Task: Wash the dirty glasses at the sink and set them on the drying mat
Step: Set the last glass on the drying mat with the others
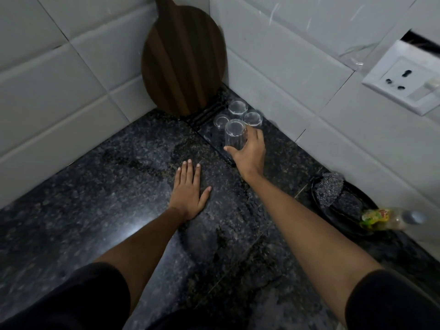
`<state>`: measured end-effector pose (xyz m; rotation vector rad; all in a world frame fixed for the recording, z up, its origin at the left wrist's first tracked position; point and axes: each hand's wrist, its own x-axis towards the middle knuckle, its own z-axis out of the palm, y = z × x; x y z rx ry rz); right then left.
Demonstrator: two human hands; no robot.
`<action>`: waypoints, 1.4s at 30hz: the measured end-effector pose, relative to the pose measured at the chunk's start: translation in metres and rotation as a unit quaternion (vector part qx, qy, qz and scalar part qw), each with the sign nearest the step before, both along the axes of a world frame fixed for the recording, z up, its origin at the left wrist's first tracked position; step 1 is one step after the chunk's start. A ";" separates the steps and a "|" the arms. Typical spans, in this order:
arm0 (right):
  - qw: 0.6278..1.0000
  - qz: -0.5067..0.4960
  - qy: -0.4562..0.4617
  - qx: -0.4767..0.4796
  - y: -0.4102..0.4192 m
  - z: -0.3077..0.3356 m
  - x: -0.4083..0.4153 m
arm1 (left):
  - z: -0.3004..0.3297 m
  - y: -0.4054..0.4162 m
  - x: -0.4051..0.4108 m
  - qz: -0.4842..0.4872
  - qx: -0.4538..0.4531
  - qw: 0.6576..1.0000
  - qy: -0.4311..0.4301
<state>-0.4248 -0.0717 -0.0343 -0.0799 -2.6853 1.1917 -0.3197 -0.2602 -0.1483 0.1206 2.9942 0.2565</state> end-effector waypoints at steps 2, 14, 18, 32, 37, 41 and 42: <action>1.000 0.001 -0.002 0.004 0.000 0.000 0.000 | 0.000 -0.001 0.000 -0.001 0.000 1.000 0.002; 1.000 -0.018 -0.007 0.012 0.001 0.004 0.005 | 0.000 -0.002 0.000 -0.002 -0.004 1.000 0.001; 1.000 -0.030 -0.006 0.002 0.005 0.005 0.007 | 0.000 -0.002 0.000 -0.001 -0.003 1.000 0.000; 1.000 -0.008 -0.011 -0.001 0.002 0.005 0.006 | 0.001 -0.001 0.000 0.003 0.000 1.000 -0.004; 1.000 -0.003 -0.012 0.014 0.000 0.003 0.005 | 0.002 -0.001 0.000 0.001 0.000 1.000 0.000; 1.000 -0.002 -0.017 0.022 -0.002 0.002 0.005 | 0.002 -0.001 0.001 0.001 0.002 1.000 0.001; 1.000 -0.004 -0.016 0.021 -0.003 0.002 0.005 | 0.002 -0.001 0.001 0.001 0.002 1.000 0.000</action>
